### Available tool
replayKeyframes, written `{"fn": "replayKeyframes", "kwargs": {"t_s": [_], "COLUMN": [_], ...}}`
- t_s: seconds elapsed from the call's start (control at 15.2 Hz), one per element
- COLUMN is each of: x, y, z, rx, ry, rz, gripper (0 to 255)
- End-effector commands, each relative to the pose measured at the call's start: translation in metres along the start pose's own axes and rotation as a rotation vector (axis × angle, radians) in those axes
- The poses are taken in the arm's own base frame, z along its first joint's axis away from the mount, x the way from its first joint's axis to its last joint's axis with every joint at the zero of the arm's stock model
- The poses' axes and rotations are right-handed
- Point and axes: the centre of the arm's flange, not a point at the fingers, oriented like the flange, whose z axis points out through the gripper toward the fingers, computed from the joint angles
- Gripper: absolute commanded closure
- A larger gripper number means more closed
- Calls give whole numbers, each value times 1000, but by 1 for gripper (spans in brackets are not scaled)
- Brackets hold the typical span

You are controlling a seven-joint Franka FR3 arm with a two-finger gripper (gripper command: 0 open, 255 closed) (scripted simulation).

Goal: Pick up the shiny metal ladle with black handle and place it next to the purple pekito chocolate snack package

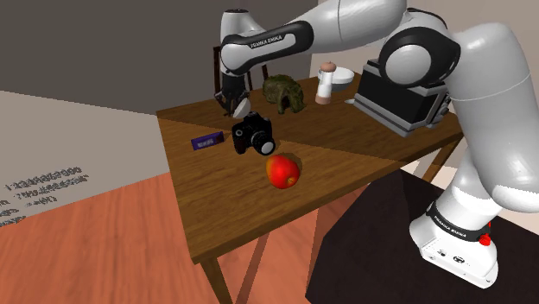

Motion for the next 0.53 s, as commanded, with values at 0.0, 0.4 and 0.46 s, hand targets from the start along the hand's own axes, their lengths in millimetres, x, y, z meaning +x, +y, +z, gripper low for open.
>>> {"fn": "replayKeyframes", "kwargs": {"t_s": [0.0,0.4,0.46], "x": [-2,-5,-5], "y": [10,12,12], "z": [25,43,43], "rx": [-23,-23,-23], "ry": [-23,-23,-23], "rz": [7,7,7], "gripper": [255,255,255]}}
